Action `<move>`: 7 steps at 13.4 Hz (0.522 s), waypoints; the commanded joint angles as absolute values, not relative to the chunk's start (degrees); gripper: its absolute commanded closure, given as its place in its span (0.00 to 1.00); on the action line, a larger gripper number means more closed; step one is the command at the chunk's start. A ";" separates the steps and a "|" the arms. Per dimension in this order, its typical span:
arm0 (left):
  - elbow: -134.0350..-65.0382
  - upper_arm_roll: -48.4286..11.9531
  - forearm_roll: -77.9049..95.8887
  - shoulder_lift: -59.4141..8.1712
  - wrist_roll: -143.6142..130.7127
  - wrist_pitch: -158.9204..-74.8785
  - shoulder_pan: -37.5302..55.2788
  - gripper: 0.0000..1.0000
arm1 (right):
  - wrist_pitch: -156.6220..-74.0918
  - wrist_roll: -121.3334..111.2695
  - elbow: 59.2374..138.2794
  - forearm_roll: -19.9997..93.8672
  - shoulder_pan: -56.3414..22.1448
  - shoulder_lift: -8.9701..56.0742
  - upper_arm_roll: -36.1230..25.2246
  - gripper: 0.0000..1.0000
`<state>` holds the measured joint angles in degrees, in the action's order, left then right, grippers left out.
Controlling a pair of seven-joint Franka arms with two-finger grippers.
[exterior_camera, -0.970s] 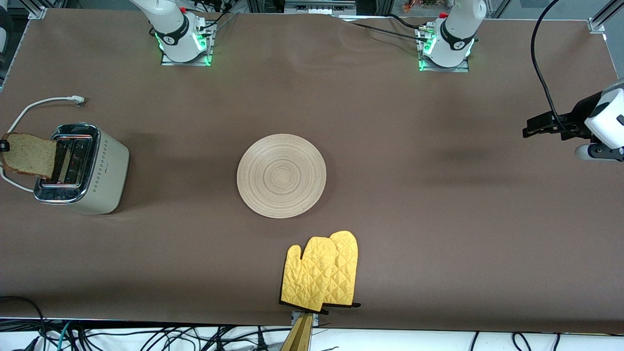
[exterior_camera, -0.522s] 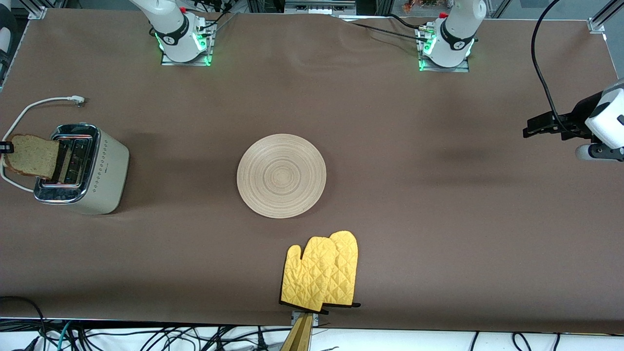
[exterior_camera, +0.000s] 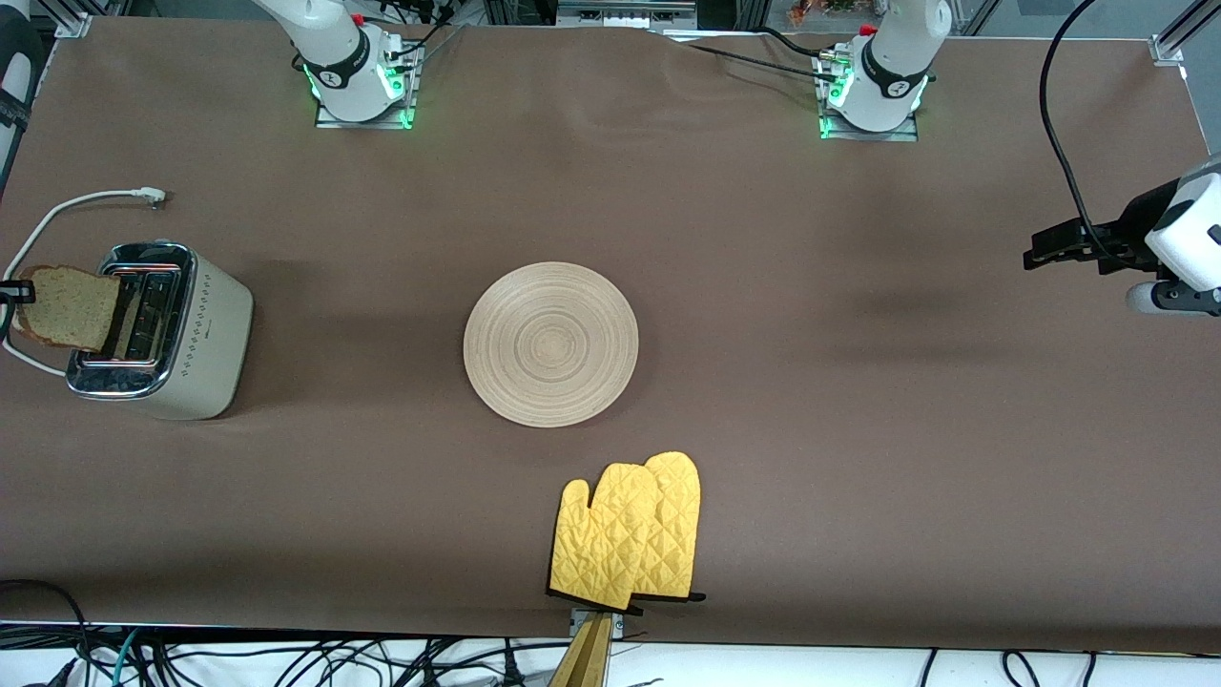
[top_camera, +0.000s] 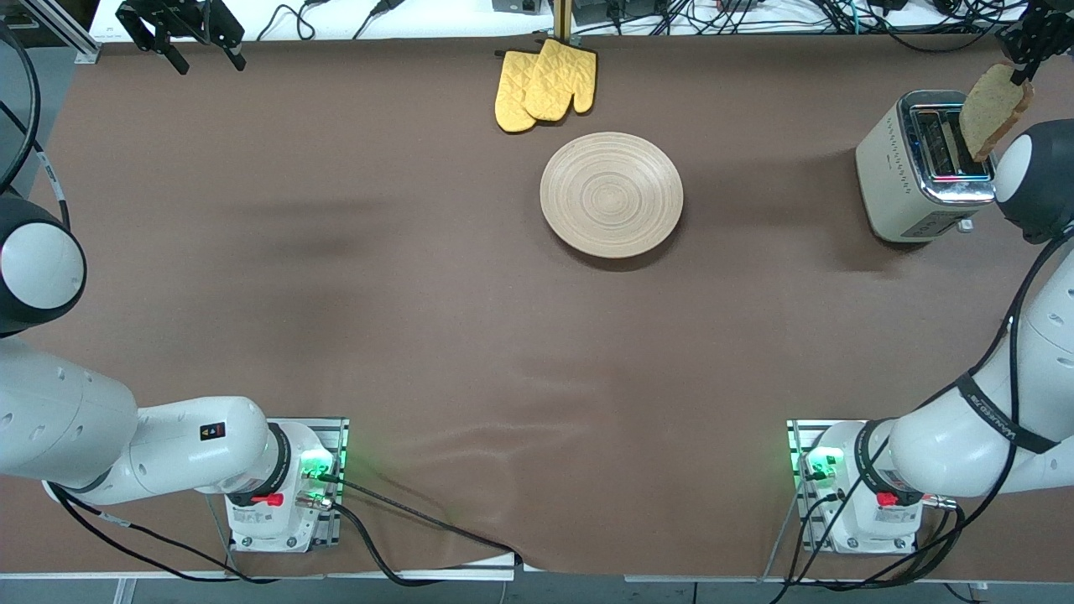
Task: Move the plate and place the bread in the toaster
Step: 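Lower the bread into the toaster slot with the right gripper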
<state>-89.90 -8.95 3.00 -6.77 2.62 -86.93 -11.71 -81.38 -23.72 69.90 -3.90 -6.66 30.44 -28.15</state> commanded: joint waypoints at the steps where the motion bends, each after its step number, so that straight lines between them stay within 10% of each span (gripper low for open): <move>1: -90.62 -9.23 4.66 -5.98 2.37 -87.28 -12.30 0.00 | -80.24 -23.12 68.91 -2.38 -7.03 30.06 -27.86 1.00; 7: -90.62 -9.23 4.66 -6.06 2.37 -87.28 -12.30 0.00 | -79.98 -23.29 68.91 -1.67 -7.65 30.06 -28.30 1.00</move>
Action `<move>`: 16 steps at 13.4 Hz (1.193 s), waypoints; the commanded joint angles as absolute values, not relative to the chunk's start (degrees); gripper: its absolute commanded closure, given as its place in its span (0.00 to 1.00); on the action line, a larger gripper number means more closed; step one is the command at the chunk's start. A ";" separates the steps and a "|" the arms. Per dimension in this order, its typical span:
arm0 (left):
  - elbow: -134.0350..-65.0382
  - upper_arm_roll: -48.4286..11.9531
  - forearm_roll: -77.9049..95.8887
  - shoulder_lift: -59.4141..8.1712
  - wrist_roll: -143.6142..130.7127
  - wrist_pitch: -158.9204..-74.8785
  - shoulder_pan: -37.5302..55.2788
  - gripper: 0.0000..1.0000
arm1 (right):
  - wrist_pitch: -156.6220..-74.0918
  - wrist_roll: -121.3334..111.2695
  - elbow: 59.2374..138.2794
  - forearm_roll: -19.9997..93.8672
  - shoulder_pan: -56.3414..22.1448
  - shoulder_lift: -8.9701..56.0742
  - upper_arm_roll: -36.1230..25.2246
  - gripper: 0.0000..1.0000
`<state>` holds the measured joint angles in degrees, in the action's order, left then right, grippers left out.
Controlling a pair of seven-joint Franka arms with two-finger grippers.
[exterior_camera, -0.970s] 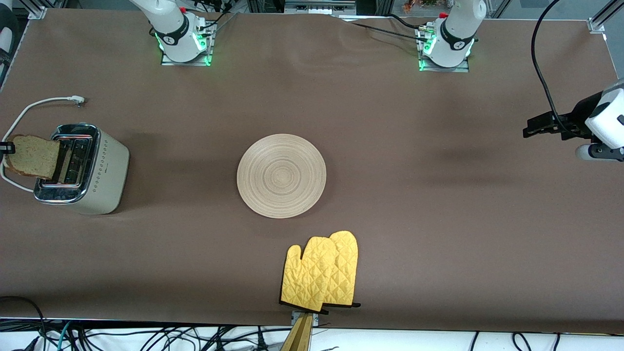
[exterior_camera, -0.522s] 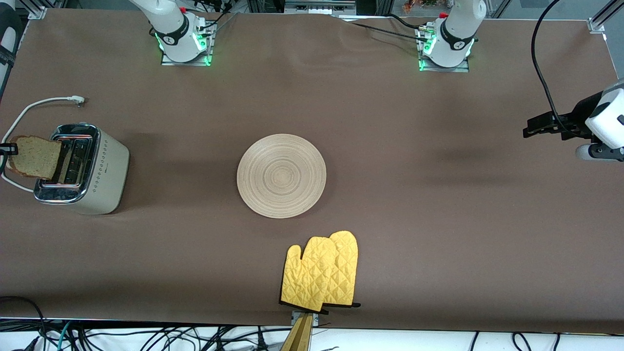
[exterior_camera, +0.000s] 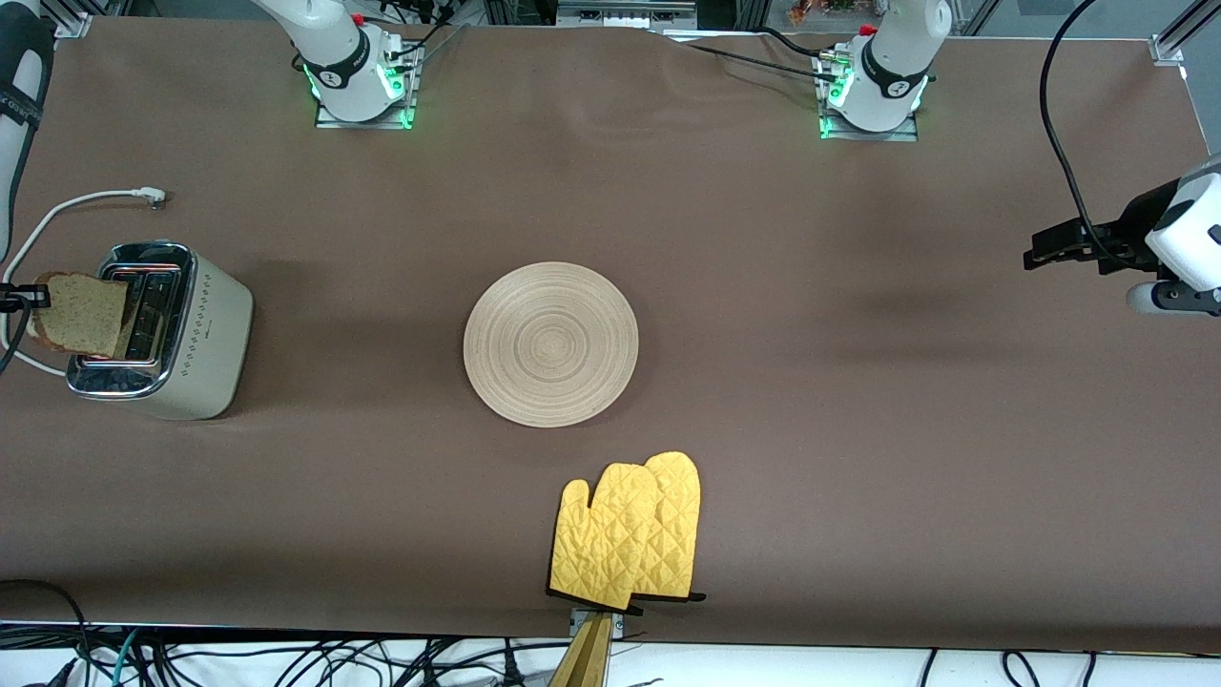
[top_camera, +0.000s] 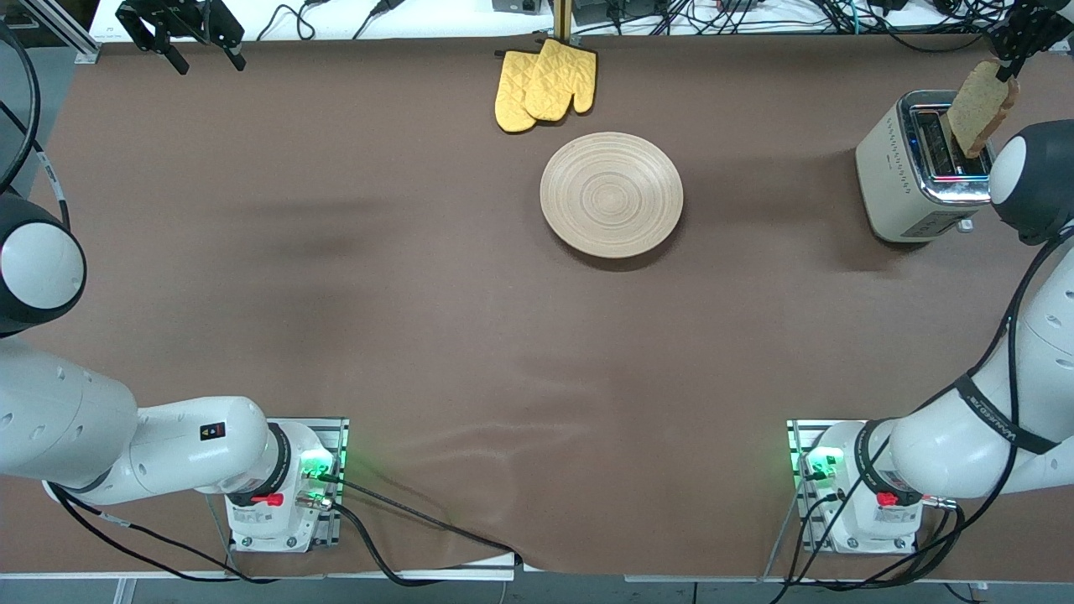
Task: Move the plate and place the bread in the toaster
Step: 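Lower the bread into the toaster slot with the right gripper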
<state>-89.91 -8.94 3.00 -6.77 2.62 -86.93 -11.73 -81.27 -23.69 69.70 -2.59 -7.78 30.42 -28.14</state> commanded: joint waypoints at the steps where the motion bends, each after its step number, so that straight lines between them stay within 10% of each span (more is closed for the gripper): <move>1: -90.62 -9.23 4.66 -5.98 2.37 -87.28 -12.30 0.00 | -80.07 -23.20 68.91 -1.76 -7.47 30.15 -28.30 1.00; 16: -91.84 -9.23 4.66 -6.06 2.37 -88.15 -12.30 0.00 | -83.85 -24.35 69.35 -0.89 -2.02 33.74 -28.13 1.00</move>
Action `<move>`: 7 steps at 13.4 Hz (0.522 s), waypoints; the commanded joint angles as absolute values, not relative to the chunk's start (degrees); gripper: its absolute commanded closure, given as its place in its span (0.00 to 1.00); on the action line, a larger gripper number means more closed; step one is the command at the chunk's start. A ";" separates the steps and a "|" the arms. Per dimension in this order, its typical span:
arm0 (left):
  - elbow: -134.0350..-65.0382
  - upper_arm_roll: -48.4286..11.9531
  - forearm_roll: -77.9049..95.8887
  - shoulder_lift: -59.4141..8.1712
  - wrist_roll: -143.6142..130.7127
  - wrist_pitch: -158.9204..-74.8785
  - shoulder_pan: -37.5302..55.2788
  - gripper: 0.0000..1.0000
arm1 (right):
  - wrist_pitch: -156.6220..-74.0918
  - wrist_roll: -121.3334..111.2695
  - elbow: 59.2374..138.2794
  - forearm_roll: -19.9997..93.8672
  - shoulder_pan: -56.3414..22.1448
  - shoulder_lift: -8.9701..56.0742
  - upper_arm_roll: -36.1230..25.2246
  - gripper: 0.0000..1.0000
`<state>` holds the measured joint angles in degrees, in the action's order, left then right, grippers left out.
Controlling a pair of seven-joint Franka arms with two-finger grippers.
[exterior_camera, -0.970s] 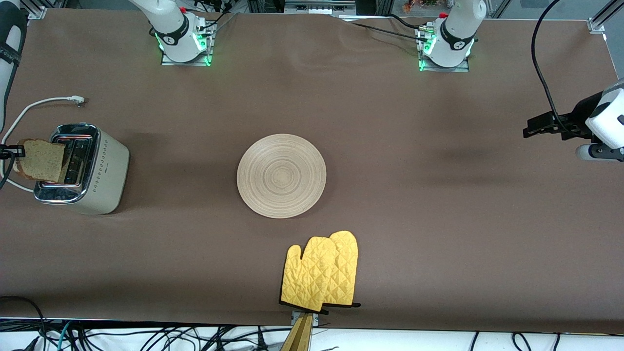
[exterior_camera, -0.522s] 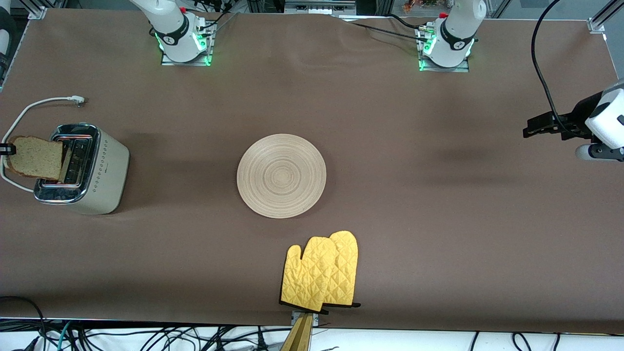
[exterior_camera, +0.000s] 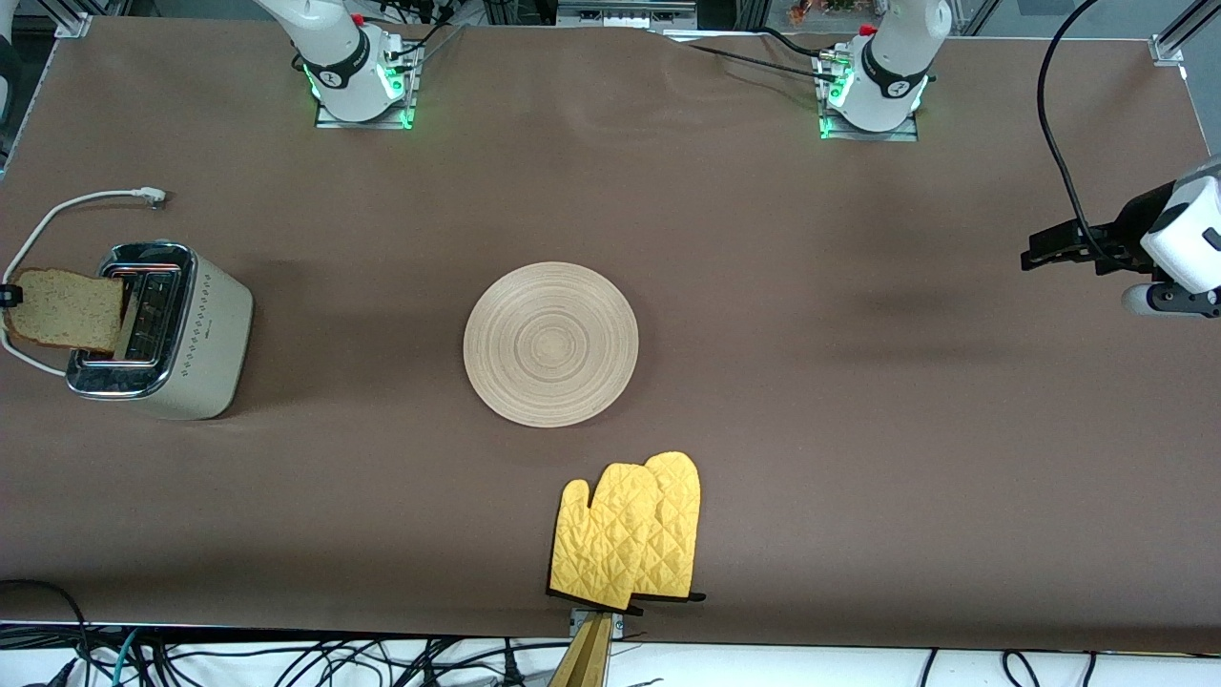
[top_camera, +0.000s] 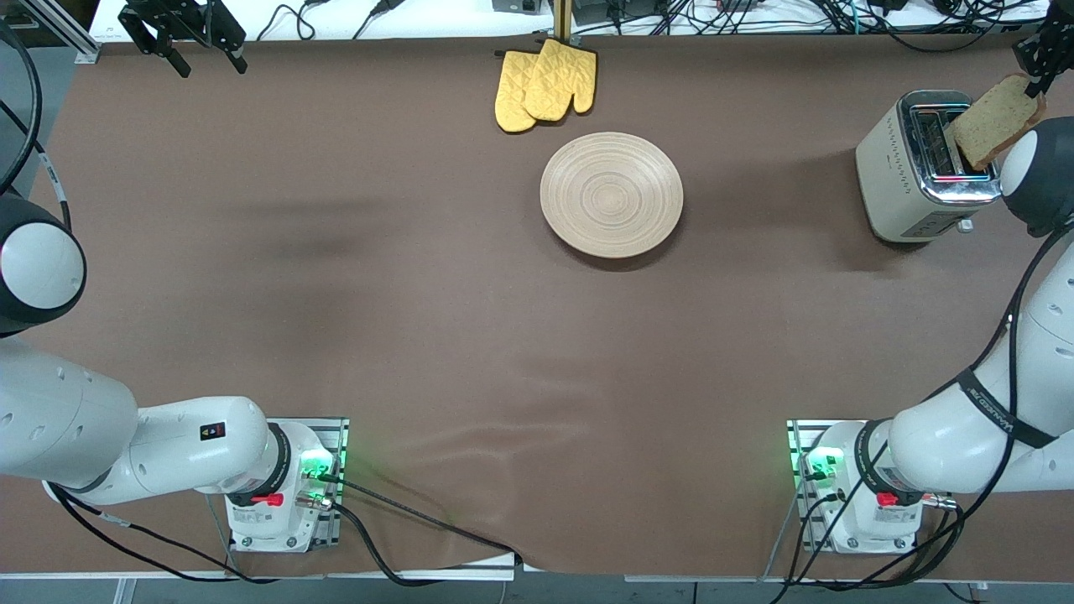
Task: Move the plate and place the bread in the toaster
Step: 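Lower the bread into the toaster slot with the right gripper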
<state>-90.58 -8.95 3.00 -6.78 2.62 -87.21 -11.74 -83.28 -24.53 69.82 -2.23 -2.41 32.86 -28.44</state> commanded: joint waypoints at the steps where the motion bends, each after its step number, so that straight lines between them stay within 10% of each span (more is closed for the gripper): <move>1: -91.85 -9.23 4.66 -6.06 2.37 -88.33 -12.30 0.00 | -83.85 -24.26 69.35 -0.10 -2.02 34.10 -28.12 1.00; 7: -91.93 -9.23 4.66 -6.06 2.37 -88.42 -12.30 0.00 | -84.29 -20.92 69.35 3.77 -2.37 35.77 -27.95 1.00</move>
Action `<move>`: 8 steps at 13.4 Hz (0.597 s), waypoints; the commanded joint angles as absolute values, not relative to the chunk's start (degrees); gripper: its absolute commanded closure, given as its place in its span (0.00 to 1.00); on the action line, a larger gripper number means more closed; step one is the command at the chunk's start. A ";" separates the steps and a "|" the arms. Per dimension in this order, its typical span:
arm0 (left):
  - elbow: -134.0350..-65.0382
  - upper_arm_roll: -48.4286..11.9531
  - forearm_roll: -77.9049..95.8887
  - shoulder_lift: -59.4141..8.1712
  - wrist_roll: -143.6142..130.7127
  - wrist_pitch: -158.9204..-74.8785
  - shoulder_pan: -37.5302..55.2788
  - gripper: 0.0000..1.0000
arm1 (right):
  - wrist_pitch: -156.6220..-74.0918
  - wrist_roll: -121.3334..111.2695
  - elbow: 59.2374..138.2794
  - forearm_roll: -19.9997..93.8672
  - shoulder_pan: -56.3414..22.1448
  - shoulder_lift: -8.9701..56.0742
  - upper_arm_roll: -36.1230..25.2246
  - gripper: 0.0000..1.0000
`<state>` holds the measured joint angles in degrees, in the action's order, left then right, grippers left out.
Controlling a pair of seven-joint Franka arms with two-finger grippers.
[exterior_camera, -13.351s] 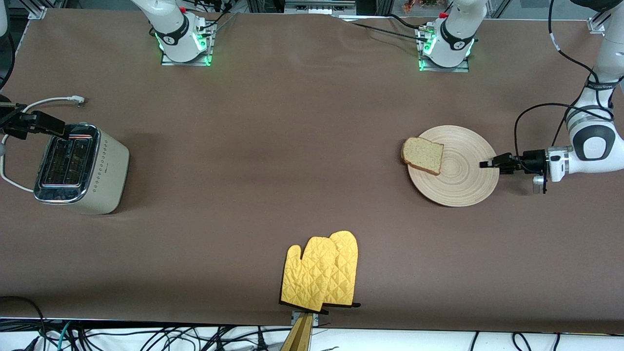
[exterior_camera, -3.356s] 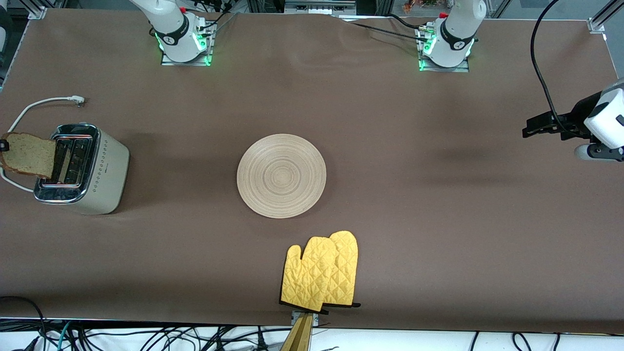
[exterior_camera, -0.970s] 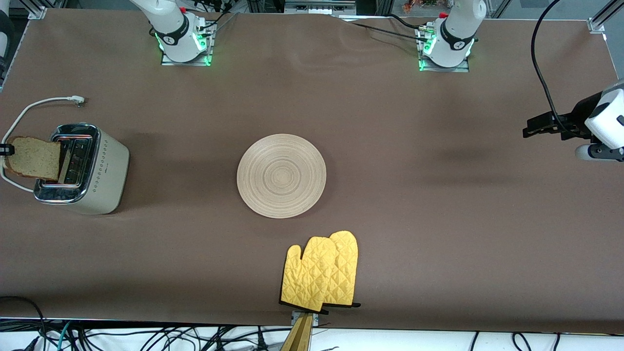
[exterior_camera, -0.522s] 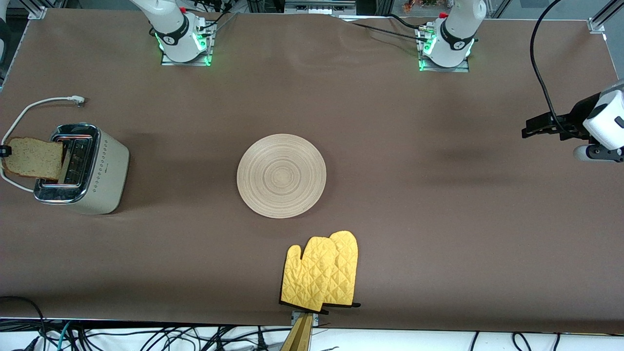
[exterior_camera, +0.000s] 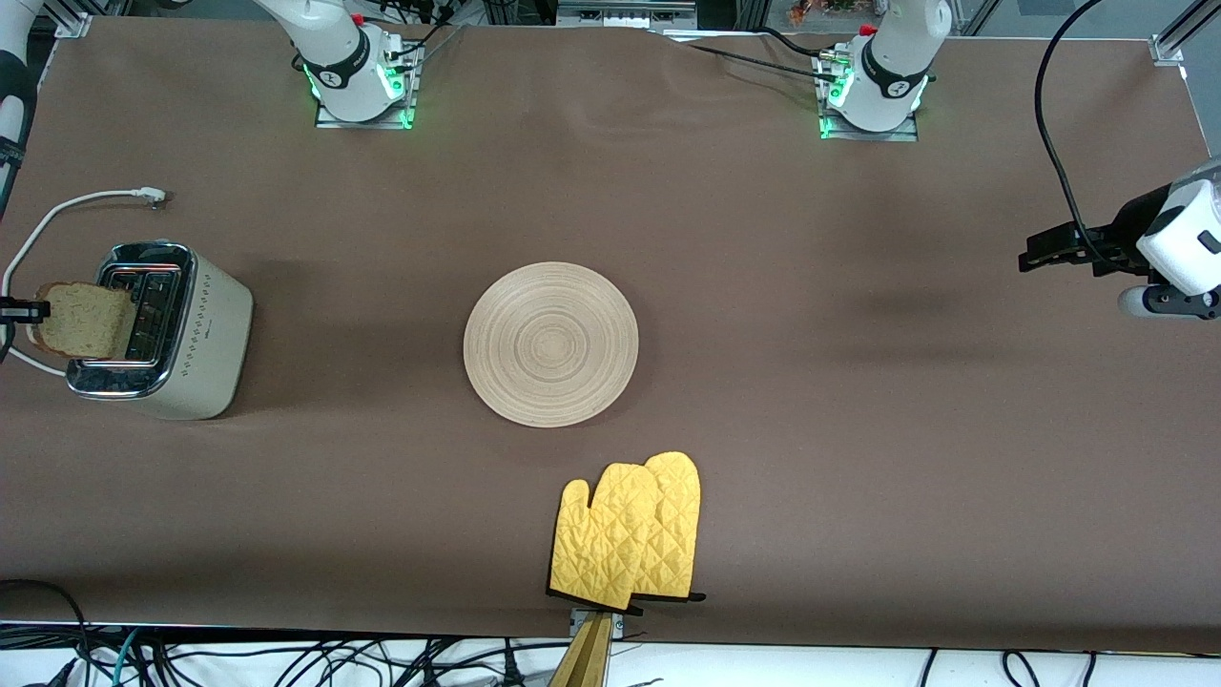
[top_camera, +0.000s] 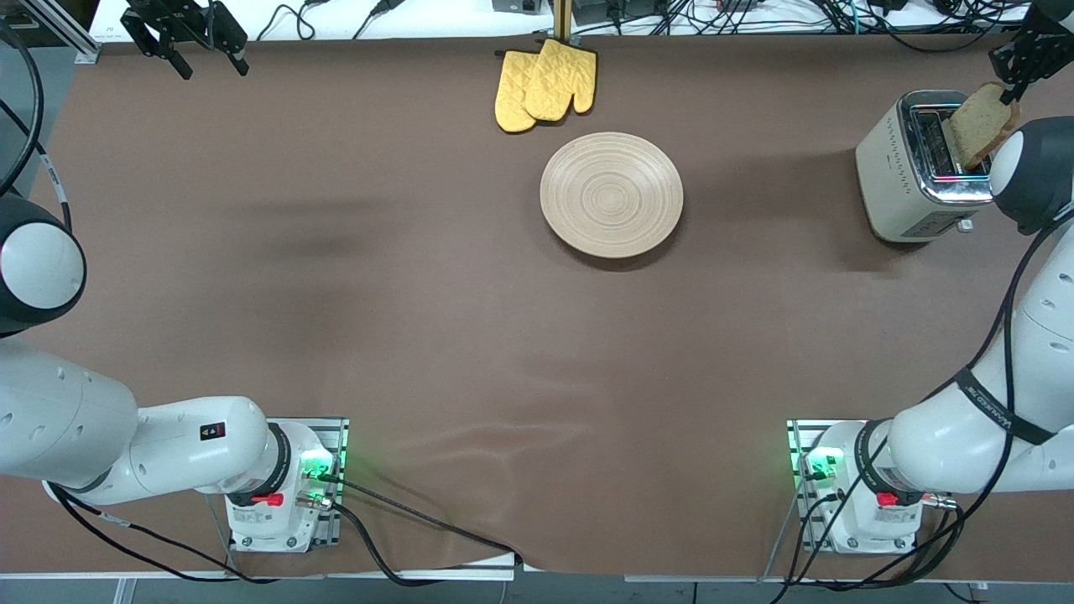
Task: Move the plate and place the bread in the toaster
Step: 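Lower the bread into the toaster slot with the right gripper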
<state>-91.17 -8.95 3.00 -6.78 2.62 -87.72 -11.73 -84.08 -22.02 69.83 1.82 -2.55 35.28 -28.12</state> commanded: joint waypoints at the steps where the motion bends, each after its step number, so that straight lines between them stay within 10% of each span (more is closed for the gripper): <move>1: -91.93 -9.23 4.66 -6.06 2.37 -88.42 -12.30 0.00 | -84.29 -20.48 69.35 3.87 -2.46 36.03 -27.95 1.00; 8: -91.93 -9.23 4.66 -6.06 2.37 -88.59 -12.30 0.00 | -85.34 -19.69 70.14 6.06 -2.37 37.18 -27.95 0.99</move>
